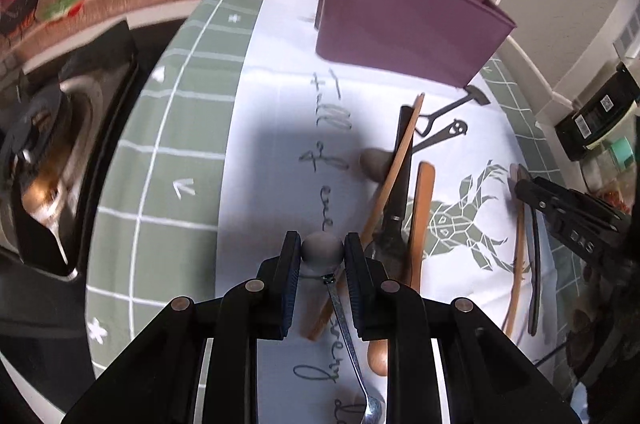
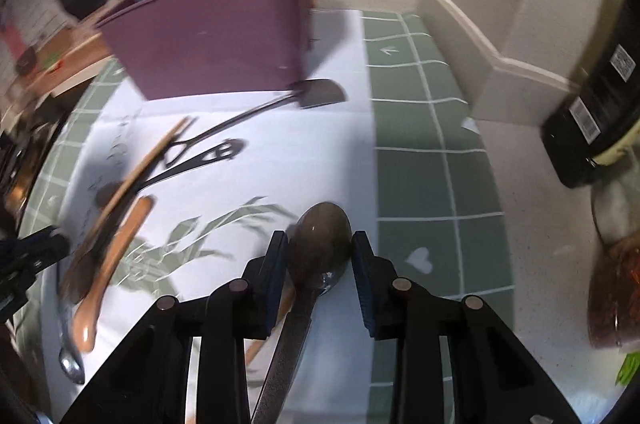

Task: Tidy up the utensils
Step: 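Grasp the grey metal spoon with the right gripper while the left grasps a small silver spoon, then carry both held spoons up toward the purple holder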

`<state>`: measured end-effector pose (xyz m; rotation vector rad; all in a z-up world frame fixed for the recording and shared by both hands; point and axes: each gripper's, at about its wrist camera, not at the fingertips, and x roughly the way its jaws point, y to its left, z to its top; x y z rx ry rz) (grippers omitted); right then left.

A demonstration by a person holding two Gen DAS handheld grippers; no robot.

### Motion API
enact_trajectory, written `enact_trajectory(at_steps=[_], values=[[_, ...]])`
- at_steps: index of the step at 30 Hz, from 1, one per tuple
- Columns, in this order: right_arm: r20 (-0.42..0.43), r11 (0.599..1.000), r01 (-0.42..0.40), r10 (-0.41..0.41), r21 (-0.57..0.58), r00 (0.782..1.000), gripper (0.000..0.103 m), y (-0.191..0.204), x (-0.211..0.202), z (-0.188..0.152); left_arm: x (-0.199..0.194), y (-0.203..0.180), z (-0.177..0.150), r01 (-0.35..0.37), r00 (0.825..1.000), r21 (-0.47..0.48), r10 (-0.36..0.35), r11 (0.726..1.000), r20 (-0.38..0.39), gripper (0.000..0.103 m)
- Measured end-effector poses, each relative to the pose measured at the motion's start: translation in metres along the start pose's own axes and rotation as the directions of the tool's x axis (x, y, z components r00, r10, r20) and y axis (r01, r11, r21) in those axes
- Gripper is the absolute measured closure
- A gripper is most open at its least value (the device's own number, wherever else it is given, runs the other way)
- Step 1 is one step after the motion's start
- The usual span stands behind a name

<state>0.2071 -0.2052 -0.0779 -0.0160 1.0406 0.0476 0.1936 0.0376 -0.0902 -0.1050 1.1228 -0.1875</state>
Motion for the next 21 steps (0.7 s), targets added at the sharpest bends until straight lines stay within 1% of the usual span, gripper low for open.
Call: enact_trajectory(at_steps=[3,6,9,11,13,17,21], values=[[0.025,0.999,-0.03,0.03,-0.012,0.999,0.073,0.0,-0.009,-0.006,0.0,0.003,-0.002,-0.002,1.0,-0.025,0.002,1.0,-0.002,0.079],[0.039,0.999,-0.023,0.024,-0.024,0.999,0.073,0.001,-0.018,-0.012,0.0,0.005,-0.004,-0.025,1.0,-0.045,0.024,0.999,-0.015,0.079],[0.062,0.999,-0.008,0.01,-0.033,0.998,0.073,0.001,-0.024,-0.017,0.001,-0.001,-0.005,-0.066,0.998,-0.025,0.066,0.998,-0.012,0.079],[0.07,0.999,-0.014,0.016,-0.033,0.997,0.073,0.001,-0.026,-0.018,0.002,-0.006,-0.006,-0.095,0.995,-0.014,0.095,0.995,-0.012,0.079],[0.073,0.999,-0.017,0.02,-0.04,0.997,0.073,0.001,-0.028,-0.018,0.002,-0.006,-0.006,-0.102,0.995,-0.022,0.102,0.995,-0.016,0.079],[0.087,0.998,-0.011,0.016,-0.055,0.996,0.073,0.001,-0.032,-0.016,0.001,-0.002,-0.007,-0.098,0.995,-0.072,0.095,0.993,-0.043,0.079],[0.12,0.999,-0.013,0.019,-0.048,0.993,0.073,-0.003,-0.042,-0.012,0.001,0.01,-0.005,-0.042,0.998,-0.151,0.034,0.988,-0.059,0.079]])
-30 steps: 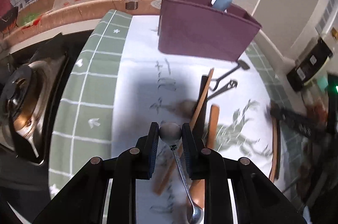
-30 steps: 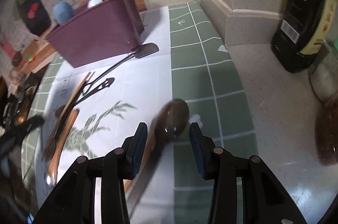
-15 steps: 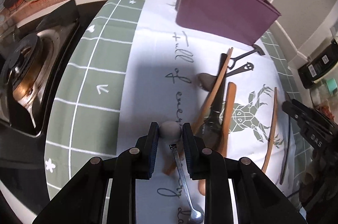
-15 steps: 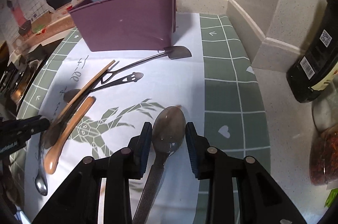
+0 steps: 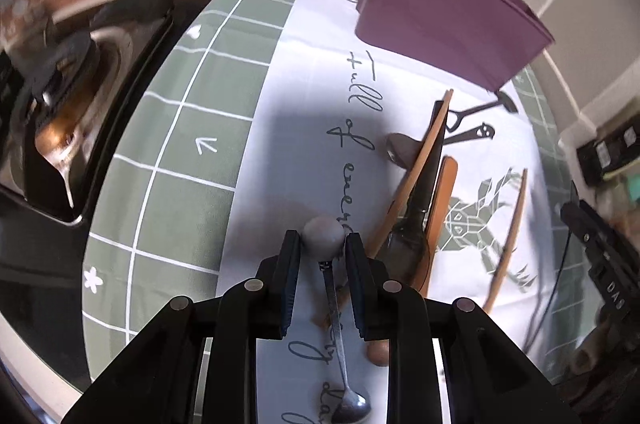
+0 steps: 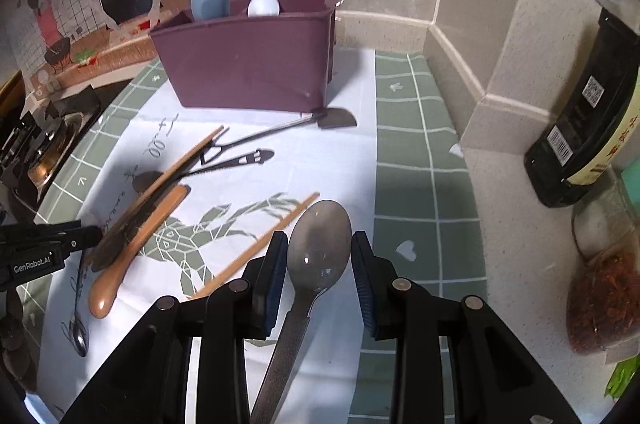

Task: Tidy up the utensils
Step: 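Carry both held spoons up toward the purple holder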

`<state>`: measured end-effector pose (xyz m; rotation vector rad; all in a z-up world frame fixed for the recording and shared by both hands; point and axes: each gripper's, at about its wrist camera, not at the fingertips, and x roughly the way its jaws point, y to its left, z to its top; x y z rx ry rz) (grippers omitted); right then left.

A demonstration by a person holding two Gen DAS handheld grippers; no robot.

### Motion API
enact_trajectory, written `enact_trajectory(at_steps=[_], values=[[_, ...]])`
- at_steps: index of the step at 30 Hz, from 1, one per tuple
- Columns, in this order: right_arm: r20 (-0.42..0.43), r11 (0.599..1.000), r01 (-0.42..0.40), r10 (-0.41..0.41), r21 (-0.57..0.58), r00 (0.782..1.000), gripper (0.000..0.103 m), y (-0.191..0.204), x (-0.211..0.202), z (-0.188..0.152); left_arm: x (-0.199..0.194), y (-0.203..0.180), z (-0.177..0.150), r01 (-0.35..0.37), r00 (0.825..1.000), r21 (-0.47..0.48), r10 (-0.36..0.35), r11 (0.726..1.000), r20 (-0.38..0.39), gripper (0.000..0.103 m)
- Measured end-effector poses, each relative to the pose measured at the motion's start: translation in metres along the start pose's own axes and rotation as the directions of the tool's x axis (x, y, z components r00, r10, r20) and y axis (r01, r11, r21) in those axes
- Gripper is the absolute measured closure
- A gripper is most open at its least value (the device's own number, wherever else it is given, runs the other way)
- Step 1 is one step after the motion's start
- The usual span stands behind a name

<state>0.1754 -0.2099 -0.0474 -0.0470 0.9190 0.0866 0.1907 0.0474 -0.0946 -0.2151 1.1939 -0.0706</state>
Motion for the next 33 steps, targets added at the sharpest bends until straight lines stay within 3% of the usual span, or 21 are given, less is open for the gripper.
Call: enact_trajectory(at_steps=[4,10,16,19,30,33], values=[[0.025,1.0,-0.006,0.006,0.007,1.0,0.073,-0.003,-0.008,0.004,-0.002,0.006,-0.002,0.042,0.999,-0.011,-0.042,0.999,0.013,0.081],[0.043,1.0,-0.003,0.003,-0.002,0.999,0.073,-0.008,-0.019,0.006,-0.019,-0.002,-0.016,0.088,0.993,0.066,-0.093,0.994,0.071,0.081],[0.035,1.0,-0.019,0.019,0.003,0.999,0.073,-0.015,-0.022,0.009,-0.044,-0.015,-0.011,0.16,0.976,0.126,-0.176,0.979,0.129,0.081],[0.055,0.997,-0.069,0.068,0.02,0.996,0.074,-0.02,-0.03,0.011,-0.058,-0.019,-0.006,0.175,0.967,0.143,-0.198,0.974,0.162,0.081],[0.078,0.987,-0.157,0.154,0.036,0.985,0.084,-0.023,-0.035,0.02,-0.09,-0.023,0.002,0.202,0.939,0.206,-0.249,0.958,0.238,0.081],[0.075,0.984,-0.176,0.174,0.028,0.982,0.099,-0.022,-0.035,0.02,-0.095,-0.023,0.003,0.2,0.935,0.216,-0.252,0.956,0.251,0.081]])
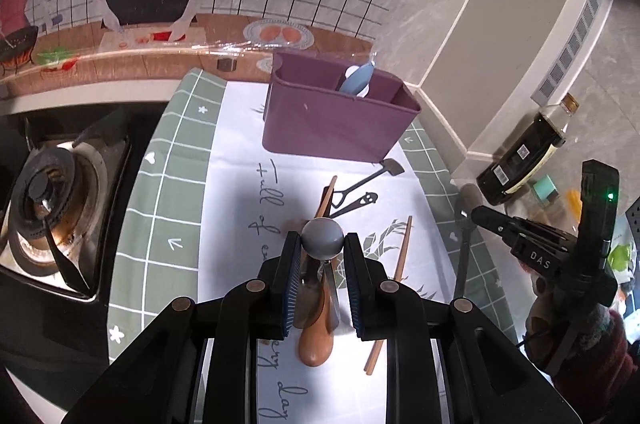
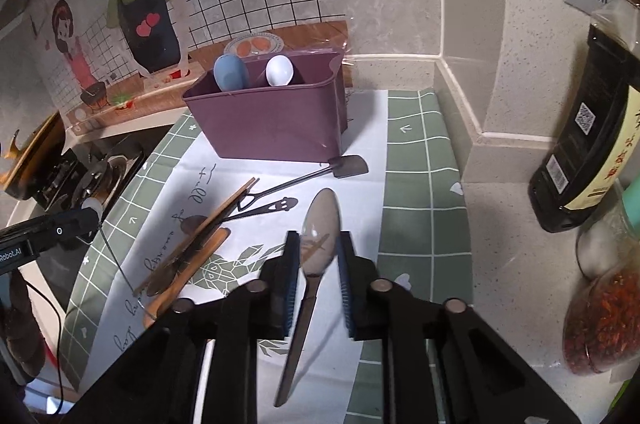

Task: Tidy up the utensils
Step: 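Carry both held spoons up toward the purple holder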

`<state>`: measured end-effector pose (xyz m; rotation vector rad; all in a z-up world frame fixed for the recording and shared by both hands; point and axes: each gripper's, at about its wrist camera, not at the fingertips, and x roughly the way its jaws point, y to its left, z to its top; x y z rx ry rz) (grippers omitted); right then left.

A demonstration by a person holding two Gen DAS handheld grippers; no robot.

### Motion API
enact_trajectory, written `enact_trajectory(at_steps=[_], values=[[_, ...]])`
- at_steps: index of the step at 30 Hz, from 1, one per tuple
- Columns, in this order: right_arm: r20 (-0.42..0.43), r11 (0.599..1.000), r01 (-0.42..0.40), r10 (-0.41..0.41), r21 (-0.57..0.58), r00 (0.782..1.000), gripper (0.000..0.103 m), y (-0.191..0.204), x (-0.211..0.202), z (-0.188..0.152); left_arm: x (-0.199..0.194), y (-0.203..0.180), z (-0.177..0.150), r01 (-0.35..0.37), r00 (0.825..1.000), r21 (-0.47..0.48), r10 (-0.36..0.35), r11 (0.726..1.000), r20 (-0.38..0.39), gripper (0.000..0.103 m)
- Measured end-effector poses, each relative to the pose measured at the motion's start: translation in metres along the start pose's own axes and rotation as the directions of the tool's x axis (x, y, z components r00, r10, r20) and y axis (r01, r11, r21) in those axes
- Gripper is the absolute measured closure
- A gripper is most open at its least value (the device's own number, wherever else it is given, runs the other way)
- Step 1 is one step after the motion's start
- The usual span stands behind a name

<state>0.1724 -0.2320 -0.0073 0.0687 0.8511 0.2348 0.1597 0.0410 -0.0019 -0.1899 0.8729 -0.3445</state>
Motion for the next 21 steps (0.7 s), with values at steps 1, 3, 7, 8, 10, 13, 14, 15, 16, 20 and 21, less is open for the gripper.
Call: enact_trajectory(at_steps=[1,3,7,8,10,13,14,15,16,20,21], values=[[0.001,1.0,-0.004,0.004,-0.003,1.0,0.101,0.0,0.0,0.001,-0.001,-0.001,0.001,-0.002,1.0,0.006,0.002,1.0,0.005,0.081],[0.002,1.0,-0.001,0.001,-0.012,1.0,0.101,0.002,0.0,0.002,-0.004,-0.002,0.003,-0.009,1.0,0.016,0.009,1.0,0.02,0.081],[-0.022,0.999,0.004,-0.005,-0.04,1.0,0.101,0.005,0.007,0.003,-0.005,-0.001,0.006,-0.012,1.0,0.02,0.011,1.0,0.025,0.081],[-0.035,0.999,-0.017,0.015,-0.049,0.999,0.099,0.006,0.01,0.003,-0.003,0.001,0.006,-0.012,1.0,0.014,0.012,1.0,0.018,0.081],[-0.087,0.992,-0.109,0.103,-0.062,0.991,0.096,0.006,0.019,0.001,-0.001,0.004,0.005,-0.012,1.0,0.001,0.012,1.0,0.015,0.081],[-0.133,0.981,-0.117,0.097,-0.152,0.986,0.083,0.019,0.031,-0.007,-0.001,0.007,0.005,-0.014,1.0,-0.006,0.014,1.0,0.014,0.081],[-0.144,0.97,-0.125,0.096,-0.211,0.985,0.08,0.028,0.037,-0.011,-0.001,0.007,0.005,-0.015,1.0,-0.006,0.015,1.0,0.013,0.081],[-0.158,0.957,-0.14,0.101,-0.254,0.982,0.08,0.036,0.042,-0.013,-0.001,0.007,0.005,-0.016,1.0,-0.006,0.016,1.0,0.014,0.081],[-0.176,0.945,-0.156,0.107,-0.289,0.979,0.08,0.042,0.049,-0.015,-0.002,0.007,0.006,-0.018,1.0,-0.004,0.018,1.0,0.014,0.081],[-0.226,0.912,-0.187,0.108,-0.365,0.968,0.08,0.06,0.074,-0.017,-0.003,0.003,0.007,-0.028,1.0,0.009,0.028,1.0,0.015,0.081],[-0.237,0.911,-0.184,0.099,-0.37,0.967,0.079,0.062,0.083,-0.015,-0.003,0.003,0.008,-0.029,0.999,0.009,0.028,1.0,0.014,0.081]])
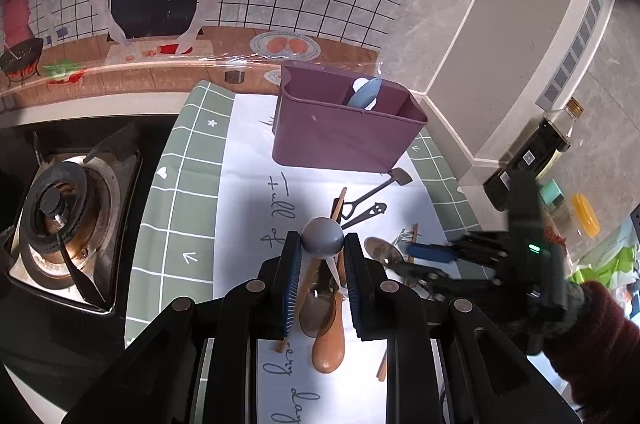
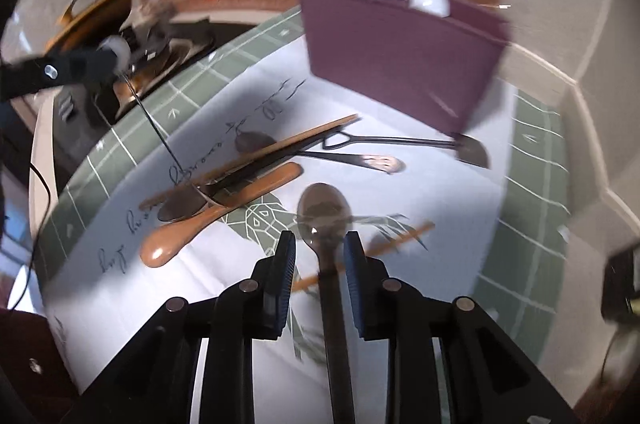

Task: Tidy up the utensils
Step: 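Carry both held spoons up toward the purple holder, then lower both spoons into the purple holder and open both grippers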

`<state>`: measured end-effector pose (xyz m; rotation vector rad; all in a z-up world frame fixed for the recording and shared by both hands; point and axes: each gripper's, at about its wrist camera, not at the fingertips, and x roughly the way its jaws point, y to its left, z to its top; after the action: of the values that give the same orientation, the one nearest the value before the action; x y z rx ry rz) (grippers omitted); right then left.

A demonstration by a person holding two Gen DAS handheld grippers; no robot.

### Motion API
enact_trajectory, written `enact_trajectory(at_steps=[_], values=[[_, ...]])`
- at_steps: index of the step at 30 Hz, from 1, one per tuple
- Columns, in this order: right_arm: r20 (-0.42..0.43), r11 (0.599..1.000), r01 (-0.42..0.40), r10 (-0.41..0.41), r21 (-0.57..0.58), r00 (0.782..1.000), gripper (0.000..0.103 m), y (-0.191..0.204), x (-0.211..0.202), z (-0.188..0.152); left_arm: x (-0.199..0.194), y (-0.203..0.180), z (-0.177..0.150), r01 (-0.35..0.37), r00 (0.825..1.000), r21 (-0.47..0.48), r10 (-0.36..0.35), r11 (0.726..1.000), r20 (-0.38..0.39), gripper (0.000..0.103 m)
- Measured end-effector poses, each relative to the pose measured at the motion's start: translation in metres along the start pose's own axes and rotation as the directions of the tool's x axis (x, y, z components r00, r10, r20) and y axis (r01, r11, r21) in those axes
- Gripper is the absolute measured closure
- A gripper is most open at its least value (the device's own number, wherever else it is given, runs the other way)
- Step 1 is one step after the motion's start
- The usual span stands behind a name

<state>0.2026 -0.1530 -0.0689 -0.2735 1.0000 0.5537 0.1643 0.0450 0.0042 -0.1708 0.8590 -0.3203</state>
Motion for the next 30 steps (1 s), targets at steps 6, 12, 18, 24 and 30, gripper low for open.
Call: enact_trajectory(at_steps=[6,12,18,24,30], values=[[-0.047,0.999,0.028,-0.027,0.02,0.999,0.073,-0.008,0.024,0.011,0.002,-0.001,0.0,-0.001,1.0,-0.005,0.001,1.0,-0.006,0.081],[-0.03,0.997,0.057,-0.056,0.05,0.998,0.074,-0.007,0.017,0.013,0.002,-0.002,0.001,-0.006,1.0,0.011,0.006,1.0,-0.008,0.081],[0.065,0.989,0.053,-0.062,0.14,0.996,0.074,-0.022,-0.022,0.007,0.002,-0.006,0.004,-0.012,1.0,0.036,0.012,0.999,-0.014,0.081],[0.145,0.977,0.053,-0.084,0.207,0.986,0.074,-0.033,-0.054,0.008,0.0,-0.01,0.008,0.005,1.0,0.052,-0.004,0.999,-0.013,0.081],[0.255,0.957,-0.018,-0.059,0.29,0.965,0.074,-0.05,-0.088,0.016,-0.005,-0.014,0.015,0.026,1.0,0.069,-0.026,0.997,-0.002,0.081]])
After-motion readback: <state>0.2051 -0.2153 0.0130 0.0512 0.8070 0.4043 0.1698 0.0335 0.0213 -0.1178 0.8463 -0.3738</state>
